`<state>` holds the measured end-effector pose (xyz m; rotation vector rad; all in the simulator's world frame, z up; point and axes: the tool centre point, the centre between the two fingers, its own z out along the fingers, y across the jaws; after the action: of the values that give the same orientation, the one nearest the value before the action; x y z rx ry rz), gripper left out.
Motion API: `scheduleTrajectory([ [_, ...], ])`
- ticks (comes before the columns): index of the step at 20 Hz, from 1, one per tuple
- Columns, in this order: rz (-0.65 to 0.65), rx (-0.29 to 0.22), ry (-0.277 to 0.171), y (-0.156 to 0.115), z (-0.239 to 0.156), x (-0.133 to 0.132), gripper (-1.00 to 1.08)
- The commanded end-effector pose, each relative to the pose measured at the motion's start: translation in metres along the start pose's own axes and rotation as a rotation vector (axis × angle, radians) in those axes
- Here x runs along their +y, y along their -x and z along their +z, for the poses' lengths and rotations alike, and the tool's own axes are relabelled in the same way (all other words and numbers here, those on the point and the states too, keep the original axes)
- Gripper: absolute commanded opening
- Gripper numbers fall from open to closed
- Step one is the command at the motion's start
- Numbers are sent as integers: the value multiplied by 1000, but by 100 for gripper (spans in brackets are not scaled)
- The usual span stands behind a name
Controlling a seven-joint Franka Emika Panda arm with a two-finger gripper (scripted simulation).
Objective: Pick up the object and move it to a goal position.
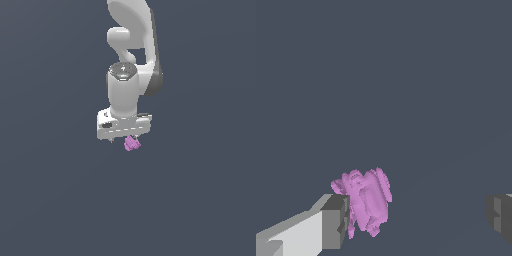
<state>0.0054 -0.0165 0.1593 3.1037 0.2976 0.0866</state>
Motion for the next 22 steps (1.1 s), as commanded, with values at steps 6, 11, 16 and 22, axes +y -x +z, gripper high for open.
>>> scheduleTrajectory([
  [6, -212, -30, -19, 24, 34, -26, 100],
  [11, -304, -41, -30, 36, 47, -38, 100],
  [16, -352, -47, -36, 42, 54, -44, 100],
  [22, -355, -48, -36, 43, 56, -44, 100],
])
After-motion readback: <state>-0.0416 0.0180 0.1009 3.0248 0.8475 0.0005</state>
